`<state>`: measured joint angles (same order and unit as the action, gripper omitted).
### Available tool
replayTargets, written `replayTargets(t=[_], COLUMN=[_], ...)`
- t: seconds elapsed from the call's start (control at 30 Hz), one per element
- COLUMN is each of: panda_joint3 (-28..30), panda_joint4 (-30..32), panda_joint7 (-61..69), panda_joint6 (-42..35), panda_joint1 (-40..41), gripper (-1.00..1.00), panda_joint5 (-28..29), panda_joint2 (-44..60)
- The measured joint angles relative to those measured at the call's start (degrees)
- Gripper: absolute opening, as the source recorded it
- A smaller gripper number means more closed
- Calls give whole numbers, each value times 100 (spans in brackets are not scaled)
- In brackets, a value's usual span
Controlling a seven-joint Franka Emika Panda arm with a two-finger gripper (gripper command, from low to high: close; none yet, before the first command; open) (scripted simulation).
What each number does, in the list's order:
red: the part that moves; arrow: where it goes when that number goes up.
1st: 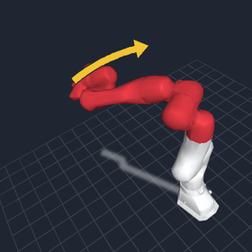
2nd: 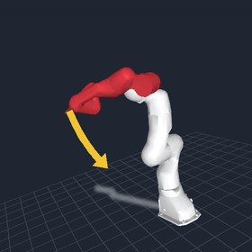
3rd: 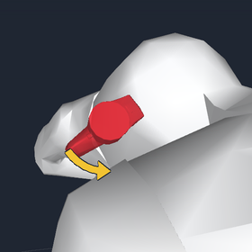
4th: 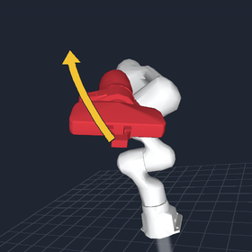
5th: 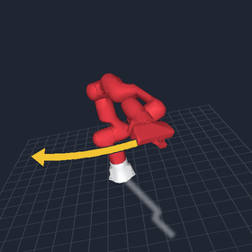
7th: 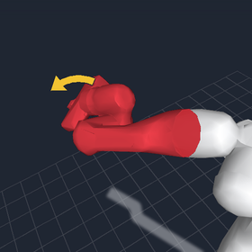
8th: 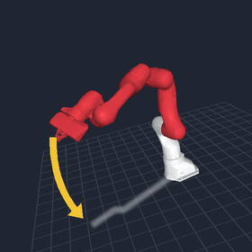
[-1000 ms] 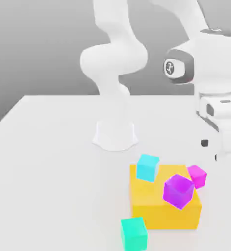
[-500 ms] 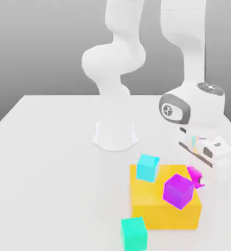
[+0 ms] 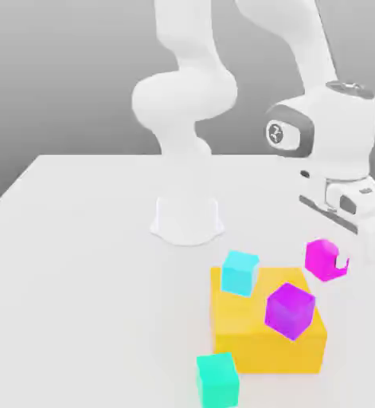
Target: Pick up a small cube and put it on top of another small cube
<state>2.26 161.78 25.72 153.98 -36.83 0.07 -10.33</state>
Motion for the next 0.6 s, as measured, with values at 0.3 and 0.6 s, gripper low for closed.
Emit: replayTargets(t=[0.3,0.6], panda_joint3=[471,492], panda_joint4=[107,517], panda_joint7=[-1151,-1278], panda_joint6=[-2012,-753], panda_joint1=[1443,1508], gripper=[-100,100], panda_joint5=[405,434], panda_joint2=[-1845,-1013])
